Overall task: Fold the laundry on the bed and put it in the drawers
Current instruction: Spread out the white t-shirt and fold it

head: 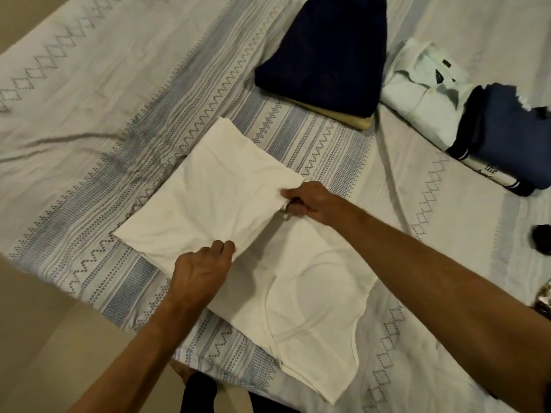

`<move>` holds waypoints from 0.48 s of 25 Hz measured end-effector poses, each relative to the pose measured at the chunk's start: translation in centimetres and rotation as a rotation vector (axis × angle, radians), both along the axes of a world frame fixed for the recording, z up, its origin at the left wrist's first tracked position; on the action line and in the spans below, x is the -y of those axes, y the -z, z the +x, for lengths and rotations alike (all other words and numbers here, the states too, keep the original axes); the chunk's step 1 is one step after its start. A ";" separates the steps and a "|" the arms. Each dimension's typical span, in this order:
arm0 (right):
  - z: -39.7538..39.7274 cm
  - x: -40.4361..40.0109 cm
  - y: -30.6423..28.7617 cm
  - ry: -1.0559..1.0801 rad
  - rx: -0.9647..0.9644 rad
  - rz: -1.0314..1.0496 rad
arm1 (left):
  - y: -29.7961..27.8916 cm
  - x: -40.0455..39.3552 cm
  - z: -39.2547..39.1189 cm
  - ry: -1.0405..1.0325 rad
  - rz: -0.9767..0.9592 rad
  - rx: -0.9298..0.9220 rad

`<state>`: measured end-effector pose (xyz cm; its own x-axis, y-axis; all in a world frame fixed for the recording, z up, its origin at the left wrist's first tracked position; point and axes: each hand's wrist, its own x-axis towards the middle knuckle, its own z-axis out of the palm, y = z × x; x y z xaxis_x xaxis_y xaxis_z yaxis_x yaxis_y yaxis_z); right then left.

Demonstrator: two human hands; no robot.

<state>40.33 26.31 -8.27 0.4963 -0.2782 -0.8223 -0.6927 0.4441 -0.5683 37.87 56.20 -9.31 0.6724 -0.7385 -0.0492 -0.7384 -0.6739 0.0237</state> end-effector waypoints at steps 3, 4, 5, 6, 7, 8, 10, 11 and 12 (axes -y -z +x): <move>-0.9 -1.0 1.2 0.122 0.049 0.001 | 1.6 1.3 -1.5 -0.001 0.062 -0.045; -1.0 -1.2 1.5 0.142 0.061 0.006 | 1.9 1.6 -1.5 -0.005 0.064 -0.045; -0.9 -1.2 1.4 0.154 0.059 0.011 | 1.9 1.9 -1.5 -0.002 0.061 -0.039; -0.8 -1.1 1.1 0.151 0.053 0.013 | 1.7 2.2 -1.4 0.008 0.061 -0.030; -0.5 -0.9 0.8 0.141 0.053 0.021 | 1.1 2.5 -1.3 0.010 0.067 -0.019; -0.4 -0.6 0.4 0.126 0.063 0.033 | 0.5 2.7 -1.2 0.003 0.067 0.008; -0.9 0.4 0.0 0.112 0.104 0.053 | -0.5 3.4 -1.8 -0.009 0.023 0.020; -1.5 0.9 -0.1 0.103 0.109 0.046 | -0.8 3.8 -2.3 0.001 0.017 0.010; -2.0 1.4 0.1 0.086 0.083 0.008 | -0.8 4.2 -3.1 0.015 0.028 -0.002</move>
<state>38.28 24.94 -8.35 0.5375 -0.3166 -0.7815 -0.6025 0.5042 -0.6187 34.75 52.03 -8.48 0.6613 -0.7467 -0.0717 -0.7483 -0.6633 0.0065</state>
